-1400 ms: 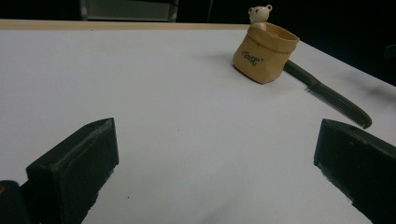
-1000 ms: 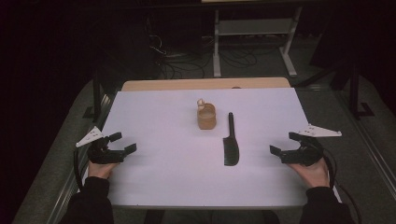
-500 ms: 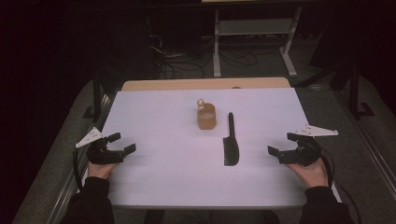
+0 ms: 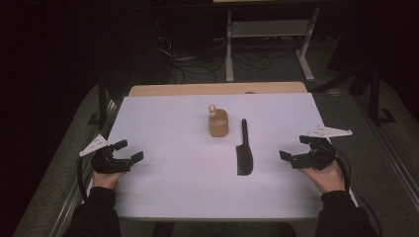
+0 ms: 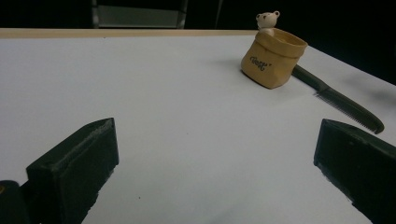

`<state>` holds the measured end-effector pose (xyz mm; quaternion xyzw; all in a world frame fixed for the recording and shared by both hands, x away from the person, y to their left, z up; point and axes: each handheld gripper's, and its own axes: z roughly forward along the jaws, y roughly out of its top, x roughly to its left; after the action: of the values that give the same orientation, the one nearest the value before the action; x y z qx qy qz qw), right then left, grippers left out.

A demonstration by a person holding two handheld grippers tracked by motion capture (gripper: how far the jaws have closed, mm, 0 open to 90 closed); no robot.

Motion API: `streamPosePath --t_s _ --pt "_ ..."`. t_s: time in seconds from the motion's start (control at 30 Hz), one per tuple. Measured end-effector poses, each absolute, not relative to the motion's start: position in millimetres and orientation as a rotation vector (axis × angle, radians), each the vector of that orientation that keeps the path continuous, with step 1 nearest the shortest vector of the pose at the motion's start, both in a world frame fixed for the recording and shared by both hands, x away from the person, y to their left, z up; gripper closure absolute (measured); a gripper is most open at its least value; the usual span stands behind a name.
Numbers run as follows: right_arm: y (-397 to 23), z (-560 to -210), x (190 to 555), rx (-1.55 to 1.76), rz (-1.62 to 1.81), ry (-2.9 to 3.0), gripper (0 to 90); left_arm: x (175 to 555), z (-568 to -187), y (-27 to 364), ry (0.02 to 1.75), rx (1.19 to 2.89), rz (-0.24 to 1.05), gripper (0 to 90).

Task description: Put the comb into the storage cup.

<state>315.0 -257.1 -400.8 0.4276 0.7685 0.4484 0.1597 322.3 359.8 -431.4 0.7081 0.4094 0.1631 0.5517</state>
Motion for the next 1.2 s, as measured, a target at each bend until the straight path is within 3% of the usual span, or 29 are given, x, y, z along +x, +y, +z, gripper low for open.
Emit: streamPosePath --t_s 1.2 --pt "-222 -377 348 1.098 1.227 2.326 0.0 323 -431 361 0.976 1.659 0.402 0.0"
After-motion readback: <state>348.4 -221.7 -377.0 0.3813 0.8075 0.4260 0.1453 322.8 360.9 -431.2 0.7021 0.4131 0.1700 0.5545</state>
